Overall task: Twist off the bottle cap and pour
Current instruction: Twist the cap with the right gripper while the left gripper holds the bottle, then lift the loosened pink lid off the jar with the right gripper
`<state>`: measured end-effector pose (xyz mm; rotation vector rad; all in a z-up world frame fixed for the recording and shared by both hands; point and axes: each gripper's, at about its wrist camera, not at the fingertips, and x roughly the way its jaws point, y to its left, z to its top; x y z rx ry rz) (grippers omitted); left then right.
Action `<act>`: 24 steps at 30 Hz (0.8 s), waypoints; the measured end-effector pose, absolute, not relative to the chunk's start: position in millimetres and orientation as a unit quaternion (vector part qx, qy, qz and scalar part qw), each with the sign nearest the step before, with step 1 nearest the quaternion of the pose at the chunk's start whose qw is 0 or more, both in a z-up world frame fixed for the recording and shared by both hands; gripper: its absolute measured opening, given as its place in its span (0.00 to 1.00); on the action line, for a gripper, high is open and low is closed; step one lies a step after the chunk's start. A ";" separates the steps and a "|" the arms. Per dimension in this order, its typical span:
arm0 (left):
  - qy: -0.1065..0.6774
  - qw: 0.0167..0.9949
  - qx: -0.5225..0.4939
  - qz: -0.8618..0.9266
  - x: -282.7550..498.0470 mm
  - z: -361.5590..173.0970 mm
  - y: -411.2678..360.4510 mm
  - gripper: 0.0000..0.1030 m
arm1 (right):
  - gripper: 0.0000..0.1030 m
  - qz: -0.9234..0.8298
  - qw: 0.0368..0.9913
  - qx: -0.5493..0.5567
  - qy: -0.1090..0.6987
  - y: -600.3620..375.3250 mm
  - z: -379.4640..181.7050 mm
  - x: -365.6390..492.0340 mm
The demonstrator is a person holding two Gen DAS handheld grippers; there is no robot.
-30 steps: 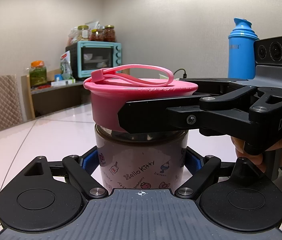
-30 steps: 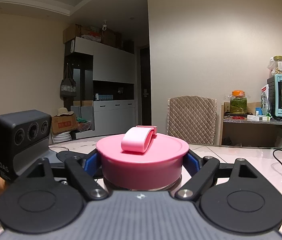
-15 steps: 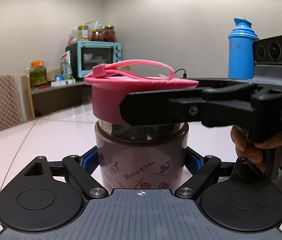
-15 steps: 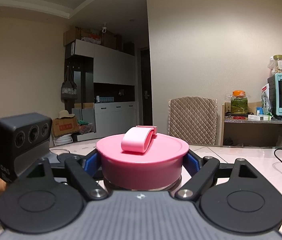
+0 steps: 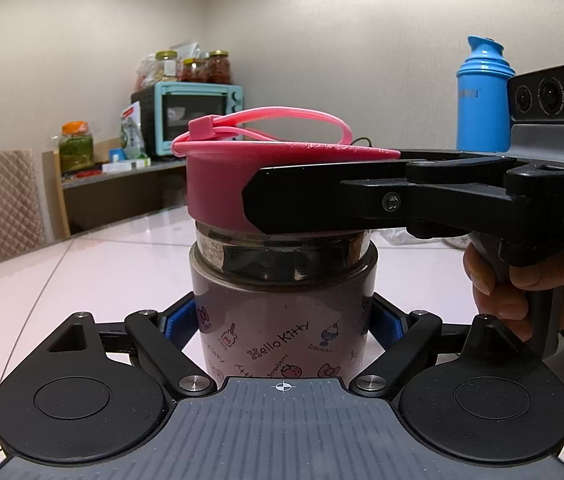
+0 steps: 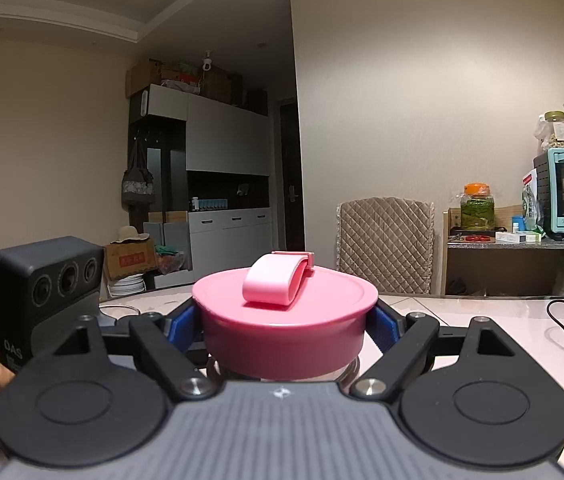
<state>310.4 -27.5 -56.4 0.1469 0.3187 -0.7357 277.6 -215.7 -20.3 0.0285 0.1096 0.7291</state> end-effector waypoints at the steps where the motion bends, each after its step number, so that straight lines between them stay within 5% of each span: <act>1: 0.155 0.918 0.071 -0.358 310.3 -56.4 -27.5 0.87 | 0.83 0.356 0.933 0.015 0.053 -215.4 -19.9 277.3; 24: 0.155 0.918 0.072 -0.358 310.6 -56.1 -27.1 0.87 | 0.83 0.354 0.934 0.018 0.044 -214.9 -10.8 276.4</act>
